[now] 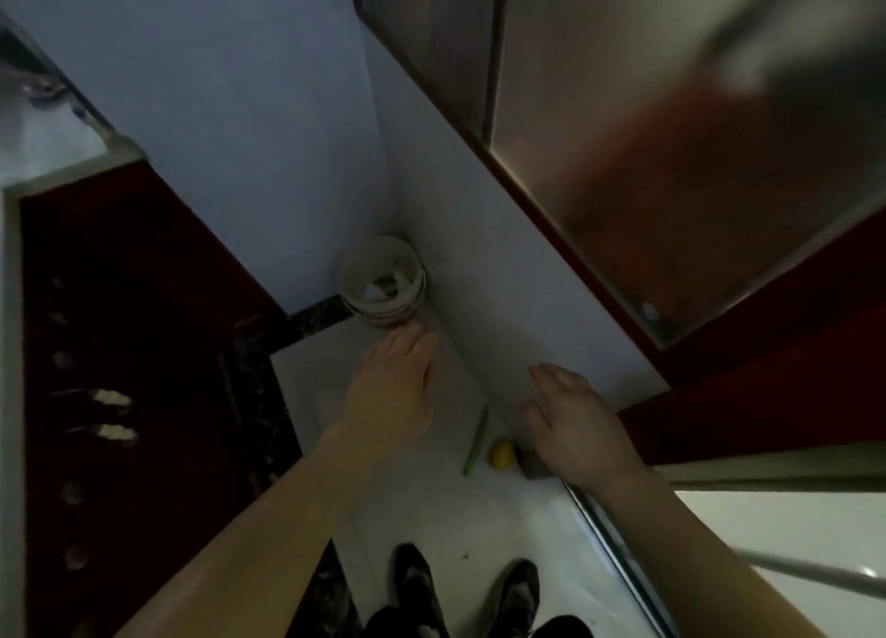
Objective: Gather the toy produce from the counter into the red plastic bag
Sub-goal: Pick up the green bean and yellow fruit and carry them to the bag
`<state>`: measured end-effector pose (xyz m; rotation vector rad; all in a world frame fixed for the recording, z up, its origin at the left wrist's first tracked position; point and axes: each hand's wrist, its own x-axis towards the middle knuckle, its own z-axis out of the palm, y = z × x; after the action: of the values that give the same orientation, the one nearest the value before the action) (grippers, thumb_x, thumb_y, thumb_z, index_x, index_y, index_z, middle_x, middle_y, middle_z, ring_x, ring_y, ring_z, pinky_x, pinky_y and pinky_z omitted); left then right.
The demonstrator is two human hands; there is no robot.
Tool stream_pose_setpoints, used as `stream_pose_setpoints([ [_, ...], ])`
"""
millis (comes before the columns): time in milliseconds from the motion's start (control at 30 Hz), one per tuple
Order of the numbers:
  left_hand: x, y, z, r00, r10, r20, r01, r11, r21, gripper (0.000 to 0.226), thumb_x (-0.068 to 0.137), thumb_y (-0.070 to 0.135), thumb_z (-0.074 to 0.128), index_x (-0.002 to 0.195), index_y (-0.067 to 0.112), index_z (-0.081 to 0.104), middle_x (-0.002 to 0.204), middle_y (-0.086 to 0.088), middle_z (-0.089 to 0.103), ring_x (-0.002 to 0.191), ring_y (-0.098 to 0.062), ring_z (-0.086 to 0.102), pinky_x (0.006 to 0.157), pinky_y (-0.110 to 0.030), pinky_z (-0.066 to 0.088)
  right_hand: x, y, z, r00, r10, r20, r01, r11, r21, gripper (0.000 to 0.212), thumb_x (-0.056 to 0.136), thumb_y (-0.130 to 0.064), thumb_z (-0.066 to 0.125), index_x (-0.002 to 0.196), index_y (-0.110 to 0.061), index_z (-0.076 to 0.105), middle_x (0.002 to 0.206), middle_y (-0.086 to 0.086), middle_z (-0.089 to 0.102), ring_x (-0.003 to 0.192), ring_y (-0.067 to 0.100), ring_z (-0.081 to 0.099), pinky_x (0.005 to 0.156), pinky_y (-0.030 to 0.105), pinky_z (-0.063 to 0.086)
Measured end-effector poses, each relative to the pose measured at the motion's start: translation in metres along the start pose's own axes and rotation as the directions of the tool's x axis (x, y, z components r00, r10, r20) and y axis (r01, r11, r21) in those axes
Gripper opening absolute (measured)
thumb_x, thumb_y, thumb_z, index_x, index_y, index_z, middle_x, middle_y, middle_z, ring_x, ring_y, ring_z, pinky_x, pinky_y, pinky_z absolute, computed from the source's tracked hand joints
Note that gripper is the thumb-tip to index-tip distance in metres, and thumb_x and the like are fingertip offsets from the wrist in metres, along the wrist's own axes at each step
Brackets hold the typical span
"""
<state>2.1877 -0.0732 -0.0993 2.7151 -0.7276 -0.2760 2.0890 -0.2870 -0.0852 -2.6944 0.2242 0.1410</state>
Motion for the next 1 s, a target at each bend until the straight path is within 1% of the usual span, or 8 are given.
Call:
stream_pose_setpoints([
  [133,0.016,-0.018,0.068,0.998,0.000,0.069,0.001,1.000,-0.018,0.044,0.100,0.032,0.033,0.132,0.007,0.050,0.136,-0.015,0.050,0.124,-0.035,0.047,0.102,-0.042,0.040,0.019,0.039,0.071,0.991,0.042,0.126,-0.042,0.999,-0.001,0.036,0.086,-0.027,0.042,0.097,0.000,0.063,0.102,0.019,0.061,0.096,0.035,0.056,0.084,0.043,0.049],
  [200,0.022,-0.029,0.107,0.998,-0.008,0.069,0.009,1.000,-0.018,0.055,0.096,0.037,0.026,0.131,0.004,0.054,0.136,-0.018,0.053,0.122,-0.036,0.050,0.103,-0.043,0.041,0.027,0.061,0.113,0.976,-0.009,0.219,0.013,1.000,-0.015,0.040,0.090,-0.030,0.033,0.090,-0.003,0.063,0.105,0.018,0.060,0.097,0.035,0.055,0.085,0.041,0.047],
  [300,0.032,-0.050,0.171,0.996,-0.009,0.091,0.010,1.000,0.000,0.063,0.095,0.043,0.020,0.141,0.009,0.047,0.145,-0.017,0.045,0.132,-0.035,0.044,0.111,-0.045,0.034,0.039,0.091,0.166,0.969,0.032,0.246,-0.032,0.999,-0.006,0.047,0.093,-0.035,0.028,0.113,-0.006,0.060,0.124,0.014,0.055,0.114,0.035,0.051,0.098,0.039,0.041],
  [333,0.034,-0.056,0.193,0.995,-0.014,0.097,0.015,1.000,-0.004,0.064,0.094,0.044,0.019,0.141,0.010,0.047,0.146,-0.017,0.044,0.132,-0.034,0.044,0.111,-0.045,0.034,0.042,0.100,0.183,0.969,0.028,0.247,-0.026,1.000,-0.008,0.044,0.093,-0.033,0.031,0.111,-0.007,0.061,0.123,0.014,0.056,0.113,0.036,0.052,0.096,0.040,0.042],
  [433,0.043,-0.074,0.255,0.993,-0.013,0.116,0.014,1.000,-0.009,0.061,0.093,0.043,0.025,0.137,0.009,0.052,0.142,-0.018,0.050,0.127,-0.034,0.050,0.107,-0.045,0.040,0.049,0.126,0.233,0.958,0.029,0.286,-0.042,0.998,0.041,0.027,0.089,-0.022,0.042,0.080,-0.006,0.063,0.095,0.017,0.060,0.086,0.033,0.056,0.076,0.038,0.048],
  [533,0.050,-0.091,0.315,0.991,-0.002,0.136,0.003,1.000,-0.012,0.057,0.091,0.041,0.033,0.130,0.008,0.058,0.134,-0.018,0.056,0.119,-0.035,0.056,0.100,-0.044,0.046,0.055,0.152,0.283,0.944,0.068,0.323,-0.104,0.990,0.098,0.014,0.084,-0.013,0.055,0.078,-0.004,0.064,0.081,0.016,0.059,0.076,0.034,0.057,0.065,0.040,0.051],
  [800,0.069,-0.130,0.458,0.988,0.005,0.154,-0.003,1.000,-0.014,0.055,0.088,0.040,0.035,0.127,0.009,0.060,0.130,-0.017,0.060,0.114,-0.034,0.060,0.096,-0.044,0.049,0.071,0.210,0.417,0.957,0.008,0.290,-0.012,1.000,0.012,0.045,0.090,-0.037,0.033,0.091,-0.003,0.062,0.093,0.014,0.061,0.086,0.036,0.060,0.072,0.038,0.050],
  [1000,0.082,-0.157,0.553,0.984,0.010,0.181,-0.012,1.000,0.010,0.058,0.087,0.043,0.033,0.129,0.011,0.057,0.133,-0.015,0.057,0.118,-0.033,0.056,0.100,-0.042,0.046,0.077,0.262,0.510,0.952,-0.003,0.305,-0.006,1.000,0.029,0.042,0.085,-0.042,0.030,0.094,-0.012,0.058,0.096,0.008,0.056,0.088,0.029,0.054,0.075,0.043,0.048],
])
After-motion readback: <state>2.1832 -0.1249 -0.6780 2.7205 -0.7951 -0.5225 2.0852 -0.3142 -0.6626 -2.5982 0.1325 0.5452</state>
